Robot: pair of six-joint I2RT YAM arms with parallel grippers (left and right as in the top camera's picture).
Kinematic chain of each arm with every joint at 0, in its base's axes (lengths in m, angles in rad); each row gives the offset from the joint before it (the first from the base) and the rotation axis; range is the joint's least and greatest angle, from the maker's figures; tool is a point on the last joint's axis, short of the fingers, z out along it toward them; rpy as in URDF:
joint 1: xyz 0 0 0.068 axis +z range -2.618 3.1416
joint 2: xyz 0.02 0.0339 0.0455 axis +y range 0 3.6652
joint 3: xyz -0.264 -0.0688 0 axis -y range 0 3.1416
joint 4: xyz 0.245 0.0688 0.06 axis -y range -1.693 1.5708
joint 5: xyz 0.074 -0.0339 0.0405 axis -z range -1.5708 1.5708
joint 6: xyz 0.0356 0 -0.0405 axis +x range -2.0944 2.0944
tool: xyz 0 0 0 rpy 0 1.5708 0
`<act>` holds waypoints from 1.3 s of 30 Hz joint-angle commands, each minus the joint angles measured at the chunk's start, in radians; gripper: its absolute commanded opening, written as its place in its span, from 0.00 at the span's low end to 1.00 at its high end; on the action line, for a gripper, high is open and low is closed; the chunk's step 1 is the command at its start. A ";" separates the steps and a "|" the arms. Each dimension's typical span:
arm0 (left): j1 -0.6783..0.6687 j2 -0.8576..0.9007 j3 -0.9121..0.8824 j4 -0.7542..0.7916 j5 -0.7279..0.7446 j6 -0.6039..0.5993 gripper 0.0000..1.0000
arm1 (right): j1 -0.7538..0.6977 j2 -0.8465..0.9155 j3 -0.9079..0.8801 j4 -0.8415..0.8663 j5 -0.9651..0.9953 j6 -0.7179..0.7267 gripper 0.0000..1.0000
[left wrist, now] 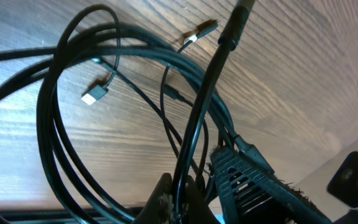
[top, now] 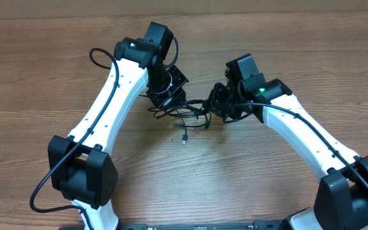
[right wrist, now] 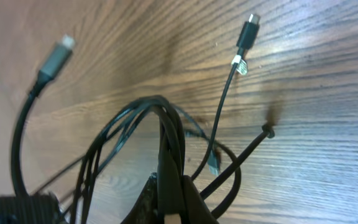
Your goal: Untangle cables
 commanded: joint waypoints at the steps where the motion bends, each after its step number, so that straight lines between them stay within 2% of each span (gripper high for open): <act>1: 0.013 -0.008 0.014 0.003 -0.157 0.261 0.04 | -0.036 -0.006 0.025 -0.050 -0.006 -0.117 0.04; 3: 0.027 -0.008 0.014 0.000 -0.252 0.387 0.04 | -0.063 -0.017 0.025 -0.080 -0.005 -0.167 0.04; 7: 0.074 -0.008 0.015 0.004 -0.405 0.515 0.04 | -0.123 -0.051 0.025 -0.118 -0.005 -0.267 0.04; 9: 0.106 -0.008 0.015 0.020 -0.388 0.600 0.04 | -0.145 -0.069 0.025 -0.124 -0.013 -0.316 0.04; 14: 0.122 -0.008 0.015 0.047 -0.225 0.800 0.04 | -0.148 -0.076 0.025 -0.108 -0.080 -0.375 0.04; 16: 0.111 -0.008 0.015 0.055 -0.192 0.802 0.04 | -0.132 -0.076 0.025 -0.100 -0.081 -0.392 0.04; 21: 0.058 -0.008 0.014 0.051 -0.126 0.819 0.21 | -0.126 -0.076 0.025 -0.093 -0.081 -0.403 0.04; 23: 0.032 -0.007 0.014 0.048 -0.130 0.826 0.33 | -0.126 -0.076 0.025 -0.093 -0.081 -0.403 0.04; 24: 0.013 -0.006 0.014 0.048 -0.130 0.830 0.47 | -0.126 -0.076 0.025 -0.093 -0.081 -0.402 0.04; 26: -0.010 -0.003 0.014 0.050 -0.132 0.829 0.66 | -0.126 -0.076 0.025 -0.093 -0.081 -0.399 0.04; 28: -0.030 -0.001 0.013 0.048 -0.179 0.819 0.75 | -0.126 -0.076 0.025 -0.096 -0.080 -0.395 0.05; 29: -0.036 -0.001 0.010 0.045 -0.213 0.803 0.76 | -0.126 -0.076 0.025 -0.098 -0.080 -0.392 0.05; 31: -0.042 -0.001 -0.002 0.033 -0.288 0.734 0.71 | -0.126 -0.076 0.025 -0.101 -0.079 -0.389 0.05; 34: -0.041 -0.001 -0.035 0.058 -0.288 0.731 0.67 | -0.126 -0.074 0.025 -0.101 -0.077 -0.388 0.05; 39: -0.041 0.000 -0.124 0.164 -0.256 0.709 0.65 | -0.126 -0.074 0.025 -0.096 -0.084 -0.389 0.04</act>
